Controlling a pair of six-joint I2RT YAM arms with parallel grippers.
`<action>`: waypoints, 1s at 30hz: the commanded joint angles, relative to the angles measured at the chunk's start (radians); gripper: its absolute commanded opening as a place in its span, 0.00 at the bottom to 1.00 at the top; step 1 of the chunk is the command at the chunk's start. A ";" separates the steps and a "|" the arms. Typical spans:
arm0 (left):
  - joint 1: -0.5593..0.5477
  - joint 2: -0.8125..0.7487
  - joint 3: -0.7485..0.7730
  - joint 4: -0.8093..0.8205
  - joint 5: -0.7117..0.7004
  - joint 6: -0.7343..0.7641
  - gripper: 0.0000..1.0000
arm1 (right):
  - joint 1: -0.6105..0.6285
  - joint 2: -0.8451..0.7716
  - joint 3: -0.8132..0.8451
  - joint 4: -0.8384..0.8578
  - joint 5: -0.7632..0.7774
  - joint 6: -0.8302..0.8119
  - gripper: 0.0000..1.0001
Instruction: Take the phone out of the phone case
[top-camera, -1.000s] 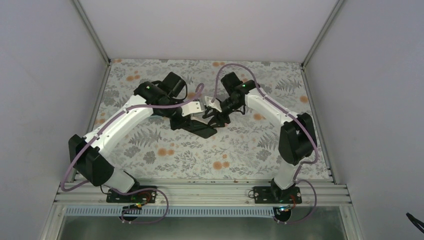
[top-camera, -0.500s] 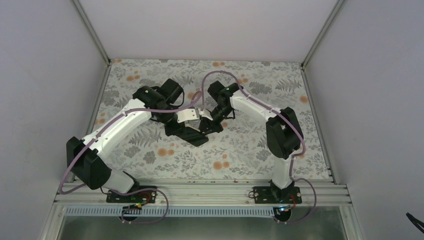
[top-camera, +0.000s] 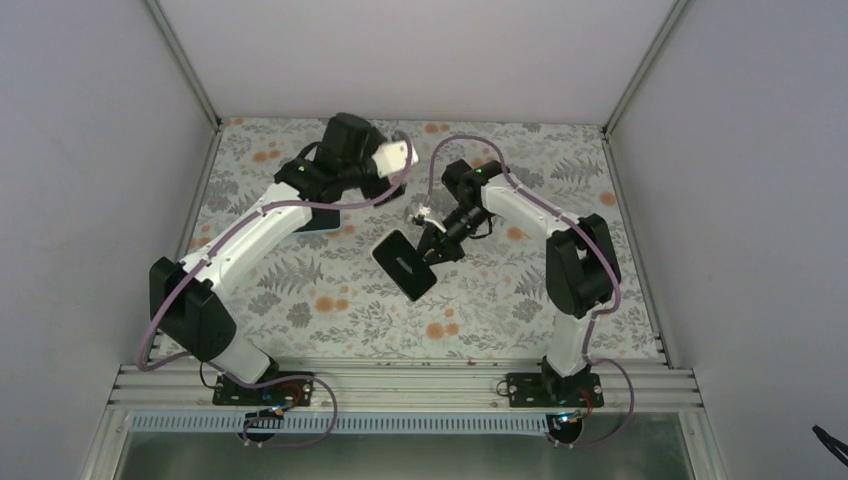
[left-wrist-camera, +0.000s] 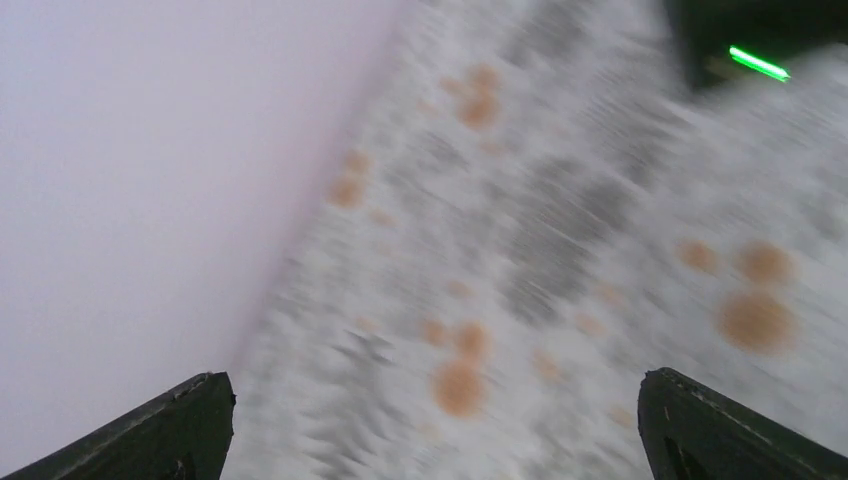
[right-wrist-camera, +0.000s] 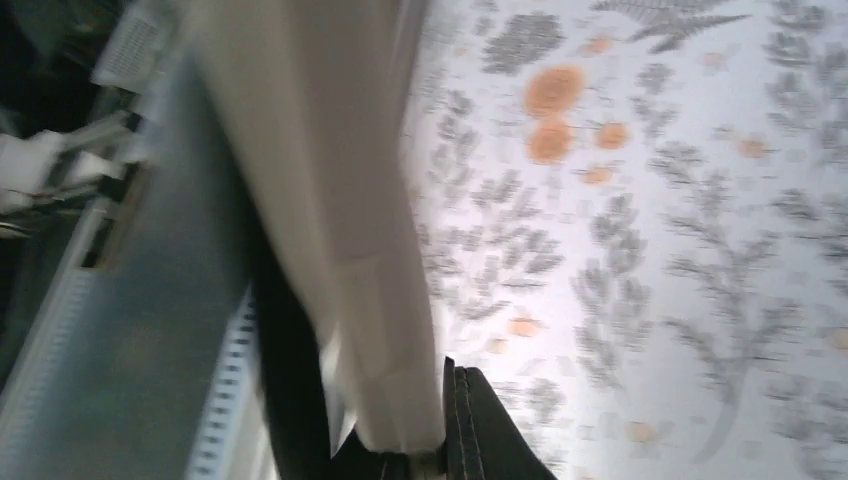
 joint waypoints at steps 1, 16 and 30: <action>0.011 -0.004 0.101 0.362 -0.130 -0.006 1.00 | -0.053 -0.081 0.002 -0.067 -0.196 -0.032 0.04; -0.126 -0.109 -0.049 0.531 -0.359 -0.033 1.00 | -0.390 0.165 0.212 0.261 -0.270 0.572 0.04; -0.245 0.072 -0.365 0.986 -0.385 0.151 1.00 | -0.480 0.363 0.309 0.314 -0.366 0.736 0.04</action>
